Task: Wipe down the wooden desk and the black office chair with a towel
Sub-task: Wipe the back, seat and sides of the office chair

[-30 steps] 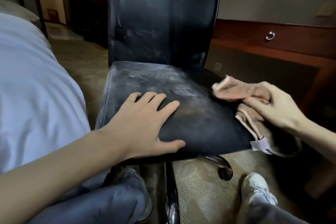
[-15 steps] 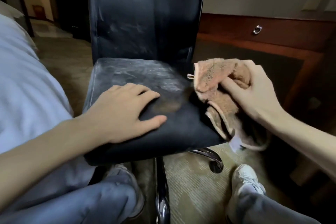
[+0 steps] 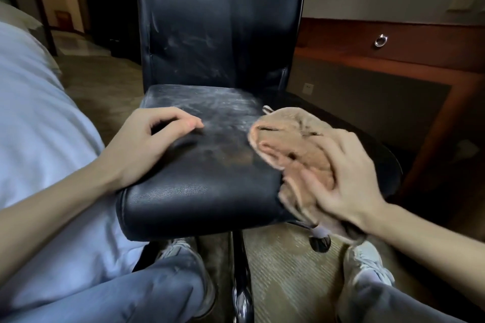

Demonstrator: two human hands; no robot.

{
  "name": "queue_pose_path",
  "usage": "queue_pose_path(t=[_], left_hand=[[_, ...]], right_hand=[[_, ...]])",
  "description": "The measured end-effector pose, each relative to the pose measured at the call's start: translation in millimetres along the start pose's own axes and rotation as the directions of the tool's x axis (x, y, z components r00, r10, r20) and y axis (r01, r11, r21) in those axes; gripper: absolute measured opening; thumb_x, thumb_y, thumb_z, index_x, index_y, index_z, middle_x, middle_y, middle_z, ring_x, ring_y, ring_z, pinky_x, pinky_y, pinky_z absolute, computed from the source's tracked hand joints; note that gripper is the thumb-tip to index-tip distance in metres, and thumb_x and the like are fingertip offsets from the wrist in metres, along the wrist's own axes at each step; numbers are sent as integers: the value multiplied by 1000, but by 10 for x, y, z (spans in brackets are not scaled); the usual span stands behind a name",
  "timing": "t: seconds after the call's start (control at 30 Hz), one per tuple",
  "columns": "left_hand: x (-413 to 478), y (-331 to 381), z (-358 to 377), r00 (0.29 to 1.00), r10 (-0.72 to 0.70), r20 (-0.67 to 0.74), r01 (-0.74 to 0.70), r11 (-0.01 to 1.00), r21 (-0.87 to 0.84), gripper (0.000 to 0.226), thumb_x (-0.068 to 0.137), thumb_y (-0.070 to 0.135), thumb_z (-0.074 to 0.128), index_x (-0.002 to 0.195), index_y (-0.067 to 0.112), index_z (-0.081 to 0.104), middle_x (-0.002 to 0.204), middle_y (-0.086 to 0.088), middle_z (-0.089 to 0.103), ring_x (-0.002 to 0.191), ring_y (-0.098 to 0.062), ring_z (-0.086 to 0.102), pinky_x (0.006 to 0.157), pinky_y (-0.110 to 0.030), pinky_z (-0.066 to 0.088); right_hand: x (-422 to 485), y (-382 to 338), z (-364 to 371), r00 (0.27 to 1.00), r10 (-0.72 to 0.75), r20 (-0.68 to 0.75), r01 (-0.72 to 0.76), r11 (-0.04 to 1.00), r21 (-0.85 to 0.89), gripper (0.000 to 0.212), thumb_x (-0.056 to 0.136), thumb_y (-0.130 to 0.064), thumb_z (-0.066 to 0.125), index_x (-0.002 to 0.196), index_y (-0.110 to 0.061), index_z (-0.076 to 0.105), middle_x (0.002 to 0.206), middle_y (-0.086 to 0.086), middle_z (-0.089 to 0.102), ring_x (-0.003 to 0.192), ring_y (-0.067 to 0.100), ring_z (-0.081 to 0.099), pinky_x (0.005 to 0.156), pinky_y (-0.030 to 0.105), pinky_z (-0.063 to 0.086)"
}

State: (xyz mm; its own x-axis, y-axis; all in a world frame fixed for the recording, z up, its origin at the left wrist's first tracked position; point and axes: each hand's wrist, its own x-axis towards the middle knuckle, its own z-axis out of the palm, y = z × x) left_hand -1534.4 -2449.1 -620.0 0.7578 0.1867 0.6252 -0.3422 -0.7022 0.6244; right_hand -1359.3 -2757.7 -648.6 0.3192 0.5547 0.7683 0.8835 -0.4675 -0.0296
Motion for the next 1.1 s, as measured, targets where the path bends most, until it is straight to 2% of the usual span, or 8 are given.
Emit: queue_pose_path(t=[0.27,0.4,0.5,0.57,0.63,0.9,1.0,1.1], left_hand=[[-6,-76,-92,998,-21,-52,15,994,-112,41,93,46,47,101,21,78,113,10,78,115,-7,67,105,-23,44],[-8,-128,-118,995,-57,-78,48,992,-113,48,92,52,45,103,18,78,114,7,77,118,-11,66,110,-27,41],[3,-125,-88,994,-73,-79,62,988,-139,47,91,53,46,101,20,78,113,6,77,118,-10,66,111,-26,42],[12,-96,-56,995,-66,-69,55,987,-151,47,91,52,47,101,20,78,114,6,77,118,-11,66,111,-27,42],[11,-58,-18,996,-62,-63,51,986,-159,46,92,52,47,101,20,78,114,5,77,119,-12,66,111,-31,42],[9,-13,129,983,-58,-176,29,986,-163,44,97,52,46,95,24,80,109,3,77,113,-11,67,109,-35,44],[12,-25,178,969,-169,-182,105,943,-315,45,96,57,50,99,24,81,112,-4,77,117,-25,67,113,-57,42],[8,40,243,956,-190,-222,109,937,-332,50,95,61,47,100,25,82,109,-3,79,112,-24,70,107,-51,48]], right_hand=[[179,-998,185,981,-182,-69,191,967,167,48,75,-45,72,115,-19,73,113,5,66,102,29,61,85,42,52],[511,-363,-151,980,-17,-201,61,974,216,41,74,-37,66,114,-25,69,111,0,68,103,23,66,88,39,53],[616,404,-360,990,139,-5,-139,990,-3,49,82,-56,57,129,-41,55,117,-5,64,111,21,61,91,38,50],[524,753,-332,953,165,255,-152,986,-71,63,85,-70,46,138,-39,54,126,0,63,120,26,58,98,44,48],[415,877,-217,916,234,326,-228,972,-55,73,85,-76,40,143,-33,55,140,2,59,129,29,53,105,48,44],[-12,85,55,992,124,-1,-124,991,-54,58,88,-63,52,124,-21,66,122,9,63,110,38,57,85,50,50],[-179,-485,196,996,4,-89,-6,1000,-28,60,82,-53,61,128,-15,68,126,15,62,112,39,55,90,47,44],[-150,-1048,319,989,-99,-110,103,994,29,62,78,-50,65,128,-14,70,128,18,62,115,42,56,96,55,44]])
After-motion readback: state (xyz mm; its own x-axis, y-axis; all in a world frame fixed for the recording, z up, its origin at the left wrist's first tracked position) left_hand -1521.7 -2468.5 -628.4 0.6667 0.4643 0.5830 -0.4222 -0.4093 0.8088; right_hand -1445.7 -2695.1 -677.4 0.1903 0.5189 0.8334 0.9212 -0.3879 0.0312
